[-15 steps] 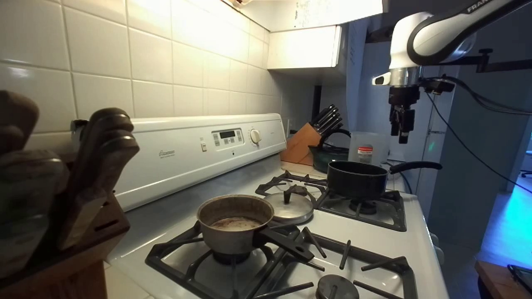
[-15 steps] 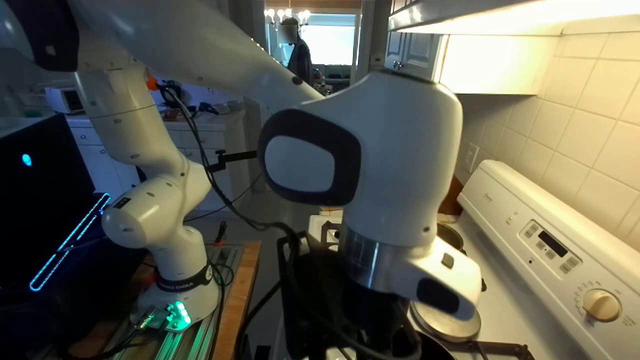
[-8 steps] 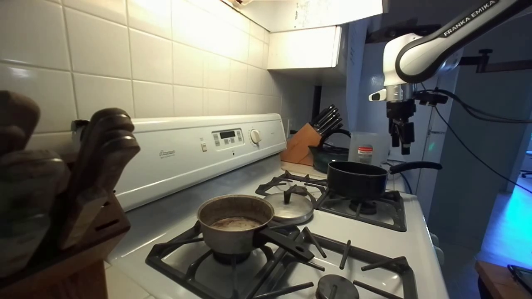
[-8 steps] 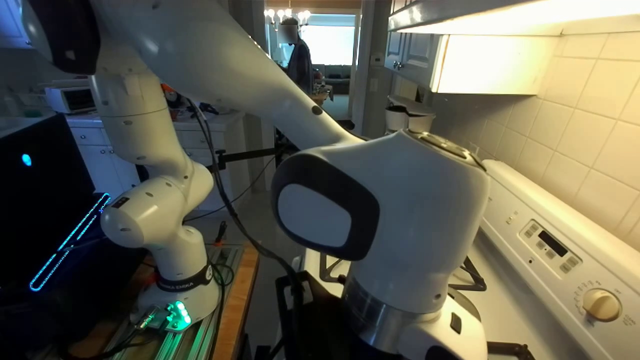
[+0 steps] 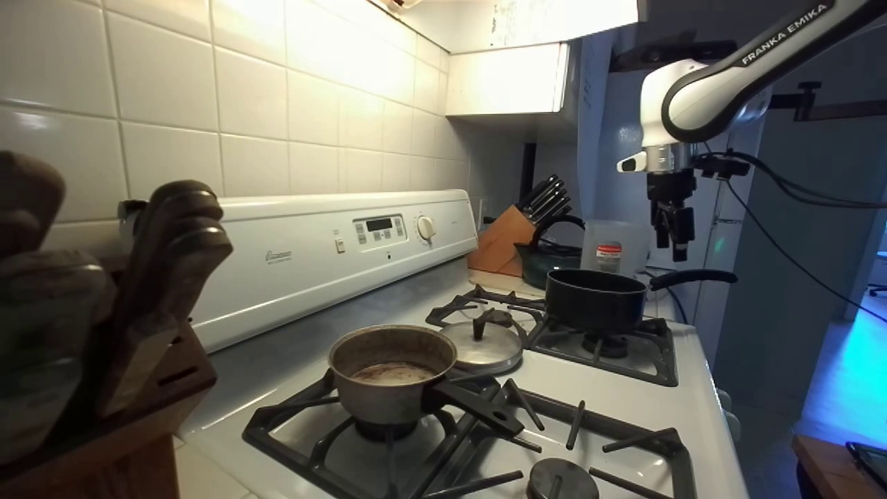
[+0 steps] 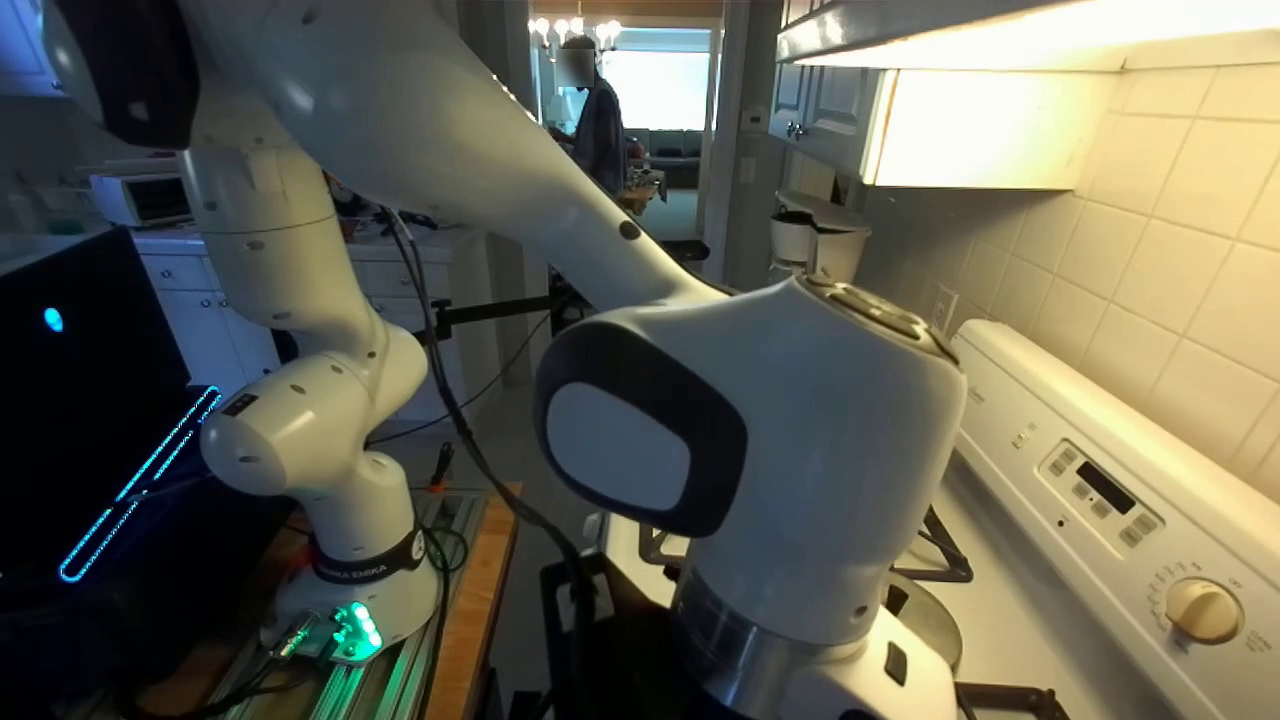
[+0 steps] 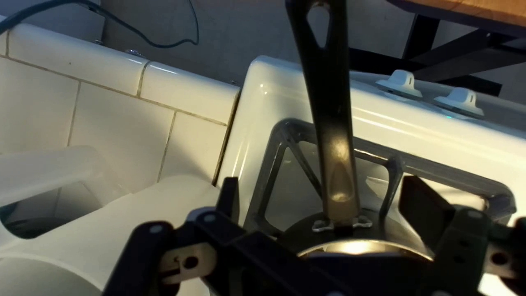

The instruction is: Move the black pot to the top right stove plate

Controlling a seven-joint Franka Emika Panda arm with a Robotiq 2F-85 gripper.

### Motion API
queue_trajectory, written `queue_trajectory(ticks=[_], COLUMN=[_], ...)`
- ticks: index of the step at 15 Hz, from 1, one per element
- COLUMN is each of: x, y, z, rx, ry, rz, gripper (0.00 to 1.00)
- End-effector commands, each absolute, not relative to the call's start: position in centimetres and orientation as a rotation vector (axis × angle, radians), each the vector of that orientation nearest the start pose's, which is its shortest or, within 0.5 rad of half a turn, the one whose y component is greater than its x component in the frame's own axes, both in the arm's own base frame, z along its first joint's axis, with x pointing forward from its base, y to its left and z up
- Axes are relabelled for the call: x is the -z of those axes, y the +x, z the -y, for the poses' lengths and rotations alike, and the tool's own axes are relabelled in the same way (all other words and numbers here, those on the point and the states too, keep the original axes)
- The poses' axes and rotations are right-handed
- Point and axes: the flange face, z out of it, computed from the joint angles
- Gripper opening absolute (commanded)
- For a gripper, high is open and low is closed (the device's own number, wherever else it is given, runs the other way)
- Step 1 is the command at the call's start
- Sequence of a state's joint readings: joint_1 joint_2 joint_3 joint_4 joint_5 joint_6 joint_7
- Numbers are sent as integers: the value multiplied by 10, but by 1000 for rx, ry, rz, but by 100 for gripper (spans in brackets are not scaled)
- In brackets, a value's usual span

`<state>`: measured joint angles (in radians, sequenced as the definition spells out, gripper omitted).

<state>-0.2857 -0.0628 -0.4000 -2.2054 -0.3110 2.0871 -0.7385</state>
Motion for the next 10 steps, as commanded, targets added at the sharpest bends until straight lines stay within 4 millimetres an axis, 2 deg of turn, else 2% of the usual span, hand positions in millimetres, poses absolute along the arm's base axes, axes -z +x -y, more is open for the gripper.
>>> queue_trajectory(ticks=[1,6,10], x=[-388,-372,-366], y=[370,352,343], z=[344,352,354], rx=[-334,-380,-321], ry=[-3252,-3204,-3156], rz=[366,390,485], gripper=[100,100,100])
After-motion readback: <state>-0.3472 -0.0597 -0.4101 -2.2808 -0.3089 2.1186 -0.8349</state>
